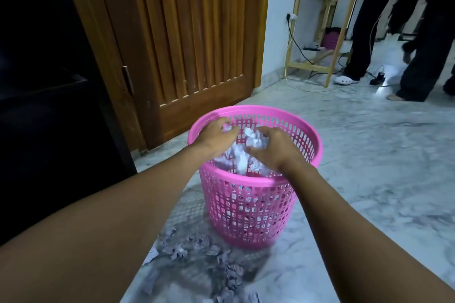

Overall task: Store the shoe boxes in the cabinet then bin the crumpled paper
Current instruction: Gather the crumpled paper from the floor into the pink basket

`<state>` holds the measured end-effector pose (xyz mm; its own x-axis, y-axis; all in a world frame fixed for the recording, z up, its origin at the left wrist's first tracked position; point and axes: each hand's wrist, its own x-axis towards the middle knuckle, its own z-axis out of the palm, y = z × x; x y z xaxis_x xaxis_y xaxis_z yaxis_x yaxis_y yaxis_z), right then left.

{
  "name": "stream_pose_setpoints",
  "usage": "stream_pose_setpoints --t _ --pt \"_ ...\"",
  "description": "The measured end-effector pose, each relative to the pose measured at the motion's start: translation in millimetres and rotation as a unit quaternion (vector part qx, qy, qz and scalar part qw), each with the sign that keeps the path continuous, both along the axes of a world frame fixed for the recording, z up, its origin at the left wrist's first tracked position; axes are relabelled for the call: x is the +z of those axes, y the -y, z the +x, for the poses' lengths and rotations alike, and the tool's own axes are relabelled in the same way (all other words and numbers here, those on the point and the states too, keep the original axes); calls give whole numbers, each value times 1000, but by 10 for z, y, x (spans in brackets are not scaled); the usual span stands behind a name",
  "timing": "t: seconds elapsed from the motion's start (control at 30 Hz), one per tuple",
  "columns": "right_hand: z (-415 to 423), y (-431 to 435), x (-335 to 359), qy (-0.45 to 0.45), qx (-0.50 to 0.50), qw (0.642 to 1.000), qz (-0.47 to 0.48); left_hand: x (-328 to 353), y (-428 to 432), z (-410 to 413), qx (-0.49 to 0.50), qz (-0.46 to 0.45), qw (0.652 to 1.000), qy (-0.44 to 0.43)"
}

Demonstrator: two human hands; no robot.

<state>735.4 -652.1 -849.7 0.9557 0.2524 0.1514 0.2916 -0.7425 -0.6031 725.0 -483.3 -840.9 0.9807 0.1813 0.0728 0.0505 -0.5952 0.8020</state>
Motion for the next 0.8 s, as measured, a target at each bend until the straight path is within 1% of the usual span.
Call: stream_pose_setpoints --t 0.1,0.23,0.3,0.4,0.47,0.57,0.63,0.67,0.73,0.8 --pt "-33 -82 22 -18 -4 999 -45 -35 -139 -12 -12 35 999 7" --pt "-130 -185 116 -45 -2 997 -56 -6 -305 -121 -59 95 994 9" --pt "-208 -220 162 -39 -1 996 -79 -3 -389 -239 -77 111 991 23" --pt "-438 -323 162 7 -9 994 -106 -57 -547 -479 -82 119 988 45" --pt "-665 -407 90 58 -17 990 -126 -105 -643 -701 -87 115 988 52" --pt "-1018 -499 -87 191 -3 969 -158 -213 -759 -1044 -89 103 989 61" --pt "-1249 -538 -222 274 -16 951 -139 -375 -830 -1251 -85 79 992 53" --pt "-1373 -562 -316 295 -34 948 -116 -484 -860 -1346 -83 71 993 47" --pt "-1661 -616 -596 292 -61 951 -77 -737 -889 -1534 -80 72 994 31" --pt "-1987 -639 -992 251 -78 963 -57 -1038 -873 -1724 -70 79 994 14"
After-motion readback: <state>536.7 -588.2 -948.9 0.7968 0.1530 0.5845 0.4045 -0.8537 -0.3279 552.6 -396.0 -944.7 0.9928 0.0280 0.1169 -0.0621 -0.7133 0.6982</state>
